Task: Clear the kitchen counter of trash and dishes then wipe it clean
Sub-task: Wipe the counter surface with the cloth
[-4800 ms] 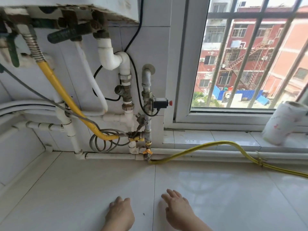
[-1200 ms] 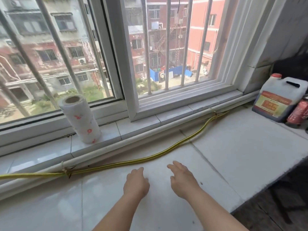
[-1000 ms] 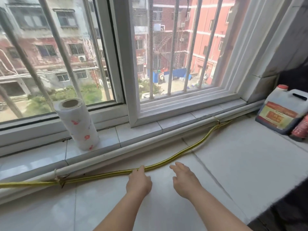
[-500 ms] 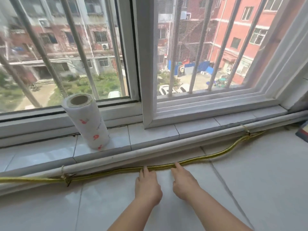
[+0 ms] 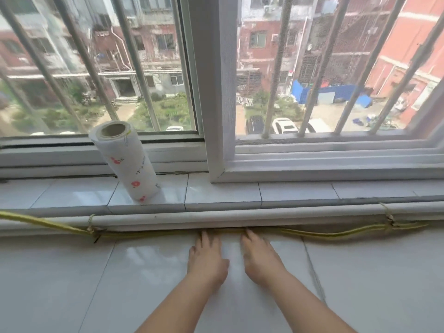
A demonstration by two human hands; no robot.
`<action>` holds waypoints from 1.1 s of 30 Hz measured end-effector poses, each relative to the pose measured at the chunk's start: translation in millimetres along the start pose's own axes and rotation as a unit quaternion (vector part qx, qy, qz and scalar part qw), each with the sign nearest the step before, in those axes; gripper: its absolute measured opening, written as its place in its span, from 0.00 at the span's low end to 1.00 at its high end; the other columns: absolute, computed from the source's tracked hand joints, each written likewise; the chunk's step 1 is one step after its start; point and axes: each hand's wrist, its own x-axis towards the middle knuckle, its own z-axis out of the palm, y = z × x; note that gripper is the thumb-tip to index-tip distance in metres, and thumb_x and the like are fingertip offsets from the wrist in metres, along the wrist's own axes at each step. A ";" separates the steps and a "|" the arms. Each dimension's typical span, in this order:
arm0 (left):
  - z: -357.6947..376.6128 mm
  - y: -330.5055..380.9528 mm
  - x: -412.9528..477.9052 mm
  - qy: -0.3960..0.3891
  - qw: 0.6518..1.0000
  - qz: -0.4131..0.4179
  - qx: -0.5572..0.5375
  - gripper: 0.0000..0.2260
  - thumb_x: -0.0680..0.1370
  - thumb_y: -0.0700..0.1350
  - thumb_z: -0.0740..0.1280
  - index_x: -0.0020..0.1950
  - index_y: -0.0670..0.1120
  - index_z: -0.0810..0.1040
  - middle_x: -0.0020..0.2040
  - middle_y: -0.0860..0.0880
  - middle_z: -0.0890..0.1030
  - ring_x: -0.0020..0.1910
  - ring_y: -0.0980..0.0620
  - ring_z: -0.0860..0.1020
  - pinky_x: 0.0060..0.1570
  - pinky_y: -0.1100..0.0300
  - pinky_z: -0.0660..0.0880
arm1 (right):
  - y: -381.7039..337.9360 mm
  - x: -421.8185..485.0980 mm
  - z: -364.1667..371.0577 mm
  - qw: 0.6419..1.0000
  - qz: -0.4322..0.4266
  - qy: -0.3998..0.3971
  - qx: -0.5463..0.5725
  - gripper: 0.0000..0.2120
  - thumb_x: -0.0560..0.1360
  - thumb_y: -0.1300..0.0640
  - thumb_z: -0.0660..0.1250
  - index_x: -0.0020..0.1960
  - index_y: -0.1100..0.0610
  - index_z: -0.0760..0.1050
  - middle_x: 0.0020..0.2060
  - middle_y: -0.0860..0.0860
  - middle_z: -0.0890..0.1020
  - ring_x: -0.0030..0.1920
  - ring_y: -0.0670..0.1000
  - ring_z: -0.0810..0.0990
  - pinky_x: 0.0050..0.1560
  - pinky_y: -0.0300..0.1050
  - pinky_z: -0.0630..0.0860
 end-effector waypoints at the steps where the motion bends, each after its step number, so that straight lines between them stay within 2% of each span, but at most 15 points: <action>1: 0.0 1.4 2.0 -0.008 1.000 -0.010 0.000 0.30 0.80 0.56 0.57 0.78 0.46 0.50 0.78 0.39 0.44 0.78 0.42 0.47 0.74 0.51 0.50 | 3.6 -1.8 0.8 0.999 0.001 0.026 0.023 0.25 0.79 0.61 0.52 0.76 0.55 0.57 0.78 0.51 0.53 0.75 0.53 0.56 0.73 0.42 0.53; 4: 5.8 15.8 4.4 0.002 0.999 -0.036 -0.005 0.31 0.80 0.57 0.55 0.78 0.46 0.49 0.78 0.37 0.44 0.78 0.41 0.47 0.74 0.51 0.50 | 28.5 -8.4 1.5 0.995 0.041 0.075 0.054 0.25 0.79 0.60 0.52 0.76 0.56 0.58 0.77 0.51 0.56 0.75 0.53 0.58 0.72 0.43 0.57; 6: 8.6 22.1 3.7 0.016 0.999 -0.050 -0.010 0.30 0.80 0.58 0.55 0.78 0.46 0.50 0.78 0.37 0.45 0.78 0.41 0.47 0.73 0.51 0.51 | 43.5 -10.1 -2.0 0.996 0.066 0.052 0.032 0.27 0.78 0.62 0.52 0.77 0.57 0.55 0.78 0.52 0.53 0.76 0.54 0.56 0.74 0.44 0.54; 10: 13.1 28.0 -1.6 0.033 0.996 -0.075 -0.033 0.32 0.81 0.57 0.55 0.79 0.47 0.46 0.78 0.38 0.43 0.77 0.40 0.45 0.73 0.50 0.52 | 52.1 -2.7 -5.3 0.998 0.058 0.005 -0.005 0.28 0.79 0.60 0.52 0.78 0.58 0.49 0.78 0.54 0.48 0.77 0.55 0.52 0.75 0.44 0.47; 13: 13.9 30.8 -2.7 0.037 0.995 -0.081 -0.048 0.33 0.81 0.57 0.55 0.79 0.46 0.43 0.78 0.39 0.42 0.78 0.40 0.44 0.74 0.50 0.52 | 53.1 8.6 0.7 0.998 0.051 -0.017 -0.026 0.28 0.80 0.54 0.51 0.78 0.58 0.49 0.78 0.55 0.48 0.76 0.55 0.53 0.76 0.47 0.46; 15: 9.5 27.6 2.3 0.034 0.995 -0.080 -0.042 0.33 0.81 0.57 0.56 0.79 0.45 0.44 0.78 0.40 0.44 0.78 0.41 0.45 0.74 0.50 0.52 | 53.9 11.6 1.6 0.998 0.049 -0.017 -0.043 0.28 0.79 0.50 0.47 0.77 0.58 0.52 0.77 0.55 0.53 0.75 0.55 0.54 0.76 0.48 0.47; 17: 4.9 22.8 9.6 0.028 0.996 -0.076 -0.028 0.32 0.80 0.57 0.56 0.78 0.45 0.47 0.78 0.40 0.46 0.77 0.42 0.46 0.73 0.50 0.53 | 55.6 5.1 -0.3 0.999 0.036 0.022 -0.015 0.28 0.77 0.49 0.43 0.74 0.58 0.59 0.73 0.55 0.61 0.72 0.55 0.60 0.74 0.47 0.51; 20: 2.9 22.4 16.6 0.012 0.997 -0.074 -0.022 0.31 0.80 0.57 0.56 0.78 0.46 0.49 0.78 0.39 0.47 0.77 0.41 0.46 0.73 0.48 0.53 | 68.2 -11.2 -1.3 0.986 0.044 0.140 0.079 0.18 0.79 0.58 0.53 0.67 0.60 0.69 0.66 0.54 0.72 0.66 0.56 0.68 0.68 0.45 0.60; 22: 7.1 26.2 17.0 0.007 0.997 -0.077 -0.019 0.32 0.80 0.58 0.55 0.78 0.46 0.48 0.78 0.39 0.45 0.78 0.41 0.45 0.74 0.48 0.52 | 82.6 -22.4 -1.0 0.970 0.086 0.199 0.112 0.16 0.78 0.62 0.56 0.64 0.62 0.72 0.63 0.56 0.75 0.62 0.57 0.70 0.64 0.46 0.65; 25: 11.0 29.0 15.5 0.019 0.996 -0.083 -0.019 0.31 0.80 0.58 0.55 0.78 0.47 0.48 0.78 0.39 0.45 0.77 0.41 0.44 0.74 0.48 0.51 | 96.3 -27.3 -5.5 0.967 0.131 0.193 0.105 0.18 0.79 0.62 0.55 0.68 0.60 0.68 0.66 0.54 0.72 0.63 0.56 0.68 0.65 0.43 0.63; 29: 11.6 30.6 12.9 0.026 0.995 -0.091 -0.031 0.30 0.80 0.57 0.55 0.78 0.48 0.49 0.78 0.40 0.45 0.77 0.41 0.44 0.73 0.48 0.52 | 98.6 -16.4 -10.1 0.974 0.145 0.138 0.109 0.23 0.80 0.60 0.52 0.75 0.60 0.57 0.75 0.53 0.58 0.72 0.55 0.60 0.72 0.42 0.55; 33: 13.3 30.3 11.8 0.026 0.995 -0.096 -0.026 0.30 0.80 0.57 0.55 0.78 0.49 0.47 0.78 0.41 0.43 0.77 0.41 0.44 0.73 0.48 0.53 | 99.8 -6.9 -7.4 0.974 0.156 0.108 0.123 0.25 0.79 0.59 0.54 0.75 0.60 0.56 0.76 0.54 0.51 0.74 0.56 0.55 0.74 0.45 0.54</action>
